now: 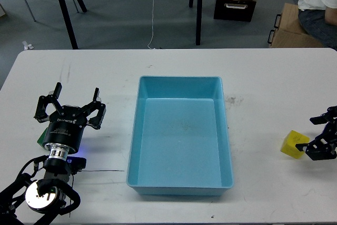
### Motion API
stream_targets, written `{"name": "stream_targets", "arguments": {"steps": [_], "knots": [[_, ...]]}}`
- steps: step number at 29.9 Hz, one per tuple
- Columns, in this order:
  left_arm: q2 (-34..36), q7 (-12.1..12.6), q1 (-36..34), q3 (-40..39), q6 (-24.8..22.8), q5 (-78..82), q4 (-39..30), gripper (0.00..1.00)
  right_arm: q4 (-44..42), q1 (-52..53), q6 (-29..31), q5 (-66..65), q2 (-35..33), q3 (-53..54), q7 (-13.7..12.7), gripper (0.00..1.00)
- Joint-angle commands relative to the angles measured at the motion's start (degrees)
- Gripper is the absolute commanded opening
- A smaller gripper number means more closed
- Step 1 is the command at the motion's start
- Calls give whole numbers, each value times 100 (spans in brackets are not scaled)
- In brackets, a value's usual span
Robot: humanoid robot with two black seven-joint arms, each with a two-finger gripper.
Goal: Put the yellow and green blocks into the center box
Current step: 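Lower the right gripper onto the yellow cube and close it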
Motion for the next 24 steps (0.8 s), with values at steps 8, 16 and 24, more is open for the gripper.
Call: {"name": "stream_targets", "arguments": {"steps": [8, 16, 24], "knots": [[-53, 0, 0, 8, 9, 0, 46, 100, -407, 9, 12, -2, 489, -289, 0, 98], [-62, 0, 0, 17, 9, 0, 125, 100, -522, -9, 3, -2, 657, -297, 0, 86], [-97, 0, 0, 17, 88, 0, 134, 100, -539, 26, 3, -2, 630, -297, 0, 34]]}}
